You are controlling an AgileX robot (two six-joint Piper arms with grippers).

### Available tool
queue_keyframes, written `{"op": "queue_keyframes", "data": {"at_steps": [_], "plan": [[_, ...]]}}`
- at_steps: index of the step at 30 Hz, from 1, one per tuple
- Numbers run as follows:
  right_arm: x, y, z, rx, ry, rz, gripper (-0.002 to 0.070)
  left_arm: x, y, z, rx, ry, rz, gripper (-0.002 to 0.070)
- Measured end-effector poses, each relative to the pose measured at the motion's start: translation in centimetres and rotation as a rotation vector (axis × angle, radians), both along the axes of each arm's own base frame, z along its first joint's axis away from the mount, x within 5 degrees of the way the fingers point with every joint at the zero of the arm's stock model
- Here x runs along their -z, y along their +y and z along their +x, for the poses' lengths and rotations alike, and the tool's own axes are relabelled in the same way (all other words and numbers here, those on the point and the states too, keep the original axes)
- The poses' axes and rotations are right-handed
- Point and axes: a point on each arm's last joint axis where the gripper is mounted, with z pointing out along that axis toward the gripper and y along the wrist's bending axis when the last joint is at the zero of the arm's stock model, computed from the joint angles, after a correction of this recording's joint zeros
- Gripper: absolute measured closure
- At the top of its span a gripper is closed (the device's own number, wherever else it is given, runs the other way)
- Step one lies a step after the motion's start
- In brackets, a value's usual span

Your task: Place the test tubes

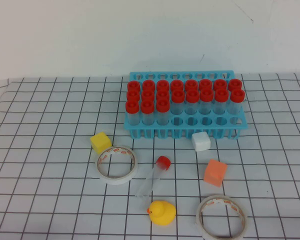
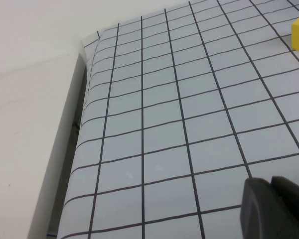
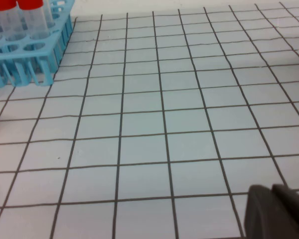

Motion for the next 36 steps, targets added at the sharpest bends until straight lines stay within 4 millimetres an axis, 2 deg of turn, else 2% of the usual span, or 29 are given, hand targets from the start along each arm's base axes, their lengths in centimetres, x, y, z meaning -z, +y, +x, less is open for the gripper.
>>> {"op": "queue_keyframes", "data": {"at_steps": [36], "plan": [[-0.05, -0.12, -0.01, 0.003, 0.0, -0.032, 0.0678, 0.0, 0.0, 0.0, 0.0, 0.0, 0.0, 0.0676]]}}
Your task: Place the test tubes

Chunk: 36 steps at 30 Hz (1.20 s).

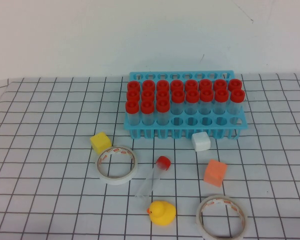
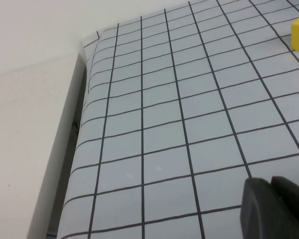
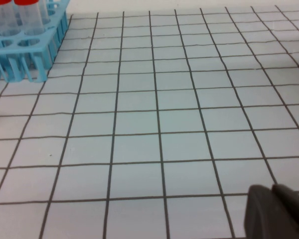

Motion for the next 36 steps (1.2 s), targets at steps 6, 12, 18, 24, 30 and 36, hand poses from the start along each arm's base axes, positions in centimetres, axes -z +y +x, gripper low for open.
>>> {"op": "queue_keyframes", "data": {"at_steps": [6, 12, 18, 24, 30, 36], "plan": [[0.0, -0.03, 0.0, -0.001, 0.001, -0.012, 0.0678, 0.0, -0.01, 0.0, 0.0, 0.0, -0.002, 0.0676], [-0.01, 0.15, 0.01, -0.006, -0.004, 0.04, 0.0678, 0.02, -0.01, 0.0, 0.0, 0.002, -0.002, 0.0676], [-0.01, 0.2, 0.02, -0.007, -0.005, 0.051, 0.0678, 0.02, -0.01, 0.0, 0.0, 0.002, -0.002, 0.0676], [-0.02, 0.31, 0.02, -0.009, -0.006, 0.083, 0.0678, 0.02, -0.01, 0.0, 0.0, 0.002, -0.004, 0.0676], [-0.02, 0.38, 0.03, -0.011, -0.008, 0.103, 0.0678, 0.02, -0.01, 0.0, 0.0, 0.002, -0.004, 0.0676], [-0.02, 0.43, 0.03, -0.012, -0.008, 0.118, 0.0678, -0.37, -0.5, 0.1, -0.009, -0.042, -0.273, 0.0676]]}}
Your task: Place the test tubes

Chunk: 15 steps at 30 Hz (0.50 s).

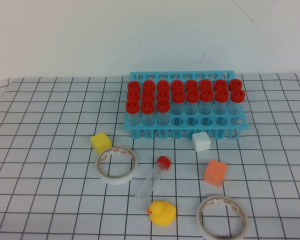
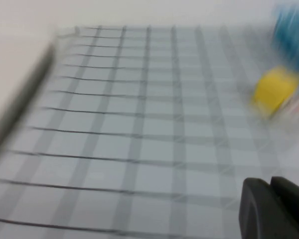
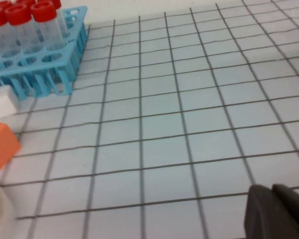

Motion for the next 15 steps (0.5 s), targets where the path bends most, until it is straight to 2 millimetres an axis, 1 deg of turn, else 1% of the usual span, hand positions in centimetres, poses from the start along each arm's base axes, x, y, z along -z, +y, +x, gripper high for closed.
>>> {"op": "queue_keyframes", "data": {"at_steps": [1, 2, 4, 5, 6, 8, 12, 15], "plan": [[0.0, 0.1, 0.0, -0.002, -0.001, 0.019, 0.0678, -0.3, -0.2, 0.0, -0.007, -0.02, -0.147, 0.0676], [0.0, 0.2, 0.0, -0.004, -0.003, 0.049, 0.0678, -0.6, -0.4, 0.1, -0.014, -0.042, -0.335, 0.0676], [-0.1, 0.5, 0.0, -0.009, -0.008, 0.158, 0.0678, -1.2, -0.6, 0.1, -0.032, -0.076, -0.628, 0.0676], [-0.1, 0.8, 0.0, -0.012, -0.01, 0.234, 0.0678, -1.4, -0.6, 0.1, -0.037, -0.085, -0.747, 0.0676], [-0.1, 1.0, 0.0, -0.017, -0.01, 0.32, 0.0678, -1.5, -0.6, 0.1, -0.04, -0.091, -0.819, 0.0676], [-0.2, 1.6, 0.0, -0.027, -0.013, 0.489, 0.0678, -1.7, -0.6, 0.2, -0.047, -0.105, -0.925, 0.0676], [-0.9, 2.4, 0.0, -0.052, -0.027, 0.802, 0.0678, -2.0, -0.4, 0.2, -0.064, -0.141, -0.993, 0.0676], [-1.1, 2.4, 0.1, -0.048, -0.044, 0.843, 0.0678, -2.1, -0.3, 0.2, -0.068, -0.149, -1.023, 0.0676]]}}
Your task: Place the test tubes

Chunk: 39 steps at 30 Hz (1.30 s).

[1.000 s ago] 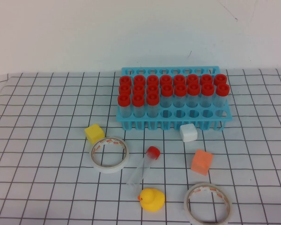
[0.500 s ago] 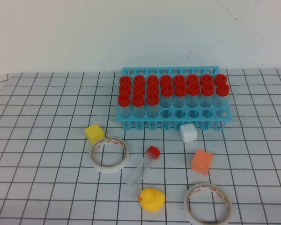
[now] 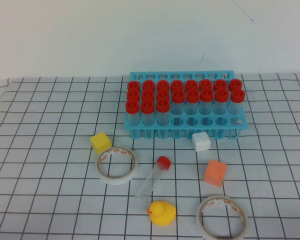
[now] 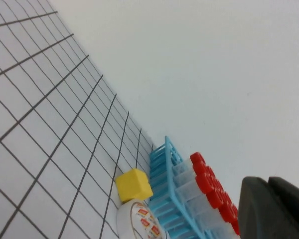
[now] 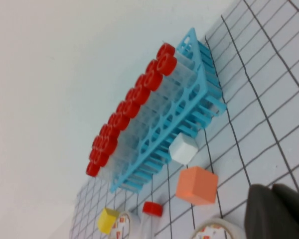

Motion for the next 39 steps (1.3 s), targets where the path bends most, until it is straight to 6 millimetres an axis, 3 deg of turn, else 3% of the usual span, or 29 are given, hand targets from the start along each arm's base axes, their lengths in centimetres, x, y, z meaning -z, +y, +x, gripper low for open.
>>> {"op": "queue_keyframes", "data": {"at_steps": [9, 12, 17, 20, 26, 29, 32, 39], "plan": [[-0.2, -0.2, 0.1, 0.022, -0.026, -0.007, 0.0678, -0.3, 0.4, 0.0, -0.04, -0.032, 0.029, 0.0676], [-0.2, -0.2, 0.1, 0.01, -0.037, -0.061, 0.0678, -1.5, -0.5, -0.3, 0.054, -0.02, 0.214, 0.0676], [-0.1, -0.1, 0.0, -0.016, -0.056, -0.163, 0.0678, -5.7, -2.2, -0.1, 0.28, 0.015, 0.701, 0.0676], [-0.1, -0.1, 0.0, -0.021, -0.063, -0.194, 0.0678, -8.0, -3.0, 0.9, 0.447, 0.057, 0.895, 0.0676], [-0.1, -0.1, 0.0, -0.023, -0.066, -0.206, 0.0678, -12.1, -4.2, 5.2, 0.746, 0.111, 1.092, 0.0676], [-0.1, -0.1, 0.0, -0.025, -0.066, -0.21, 0.0678, -13.7, -4.8, 8.7, 0.919, 0.15, 1.151, 0.0676], [-0.1, -0.1, 0.0, -0.028, -0.065, -0.212, 0.0678, -14.3, -6.0, 11.5, 1.036, 0.177, 1.201, 0.0676], [-0.1, 0.0, 0.0, -0.037, -0.073, -0.249, 0.0678, -13.0, -10.8, 16.5, 1.208, 0.376, 1.393, 0.0676]]}}
